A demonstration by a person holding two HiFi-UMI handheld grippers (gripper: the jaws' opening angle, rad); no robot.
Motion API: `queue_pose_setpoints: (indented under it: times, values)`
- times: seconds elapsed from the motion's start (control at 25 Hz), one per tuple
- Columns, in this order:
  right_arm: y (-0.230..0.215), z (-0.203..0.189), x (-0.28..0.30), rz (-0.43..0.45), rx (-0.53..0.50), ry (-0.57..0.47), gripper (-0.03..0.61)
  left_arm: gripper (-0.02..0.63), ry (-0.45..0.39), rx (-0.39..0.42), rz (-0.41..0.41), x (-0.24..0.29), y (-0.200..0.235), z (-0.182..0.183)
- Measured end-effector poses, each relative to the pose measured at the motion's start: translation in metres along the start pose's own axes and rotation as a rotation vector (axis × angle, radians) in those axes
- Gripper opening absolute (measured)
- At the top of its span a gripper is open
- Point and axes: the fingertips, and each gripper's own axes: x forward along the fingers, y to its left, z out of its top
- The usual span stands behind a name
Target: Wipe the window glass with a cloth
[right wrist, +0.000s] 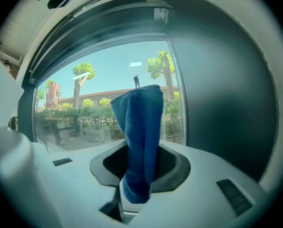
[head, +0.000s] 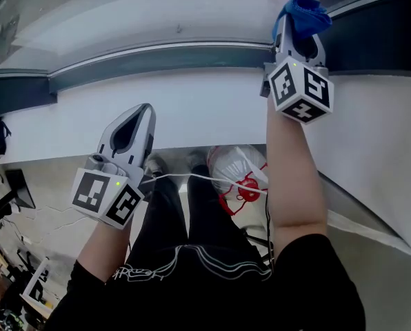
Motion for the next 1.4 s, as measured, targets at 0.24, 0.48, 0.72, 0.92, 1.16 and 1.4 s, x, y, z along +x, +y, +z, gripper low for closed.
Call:
queue_pose_setpoints:
  times: [0.24, 0.48, 0.72, 0.92, 1.16, 1.4]
  values:
    - [-0.018, 0.000, 0.001, -0.006, 0.005, -0.006, 0.094, 0.003, 0.013, 0.016, -0.024, 0.018, -0.025, 0.001]
    - [-0.013, -0.004, -0.001, 0.017, -0.022, -0.007, 0.094, 0.003, 0.016, 0.014, -0.027, 0.027, -0.027, -0.001]
    - [0.017, -0.009, -0.004, 0.053, -0.023, 0.001, 0.094, 0.003, 0.001, -0.001, -0.007, 0.016, -0.007, 0.003]
    - [0.081, -0.007, -0.003, 0.131, -0.035, -0.008, 0.094, 0.003, -0.021, -0.028, 0.024, -0.008, 0.029, 0.007]
    - [0.192, -0.006, -0.004, 0.278, -0.058, -0.015, 0.094, 0.003, -0.062, -0.068, 0.094, -0.053, 0.092, 0.010]
    - [0.322, -0.010, -0.009, 0.423, -0.061, -0.017, 0.094, 0.003, -0.109, -0.121, 0.175, -0.117, 0.166, 0.008]
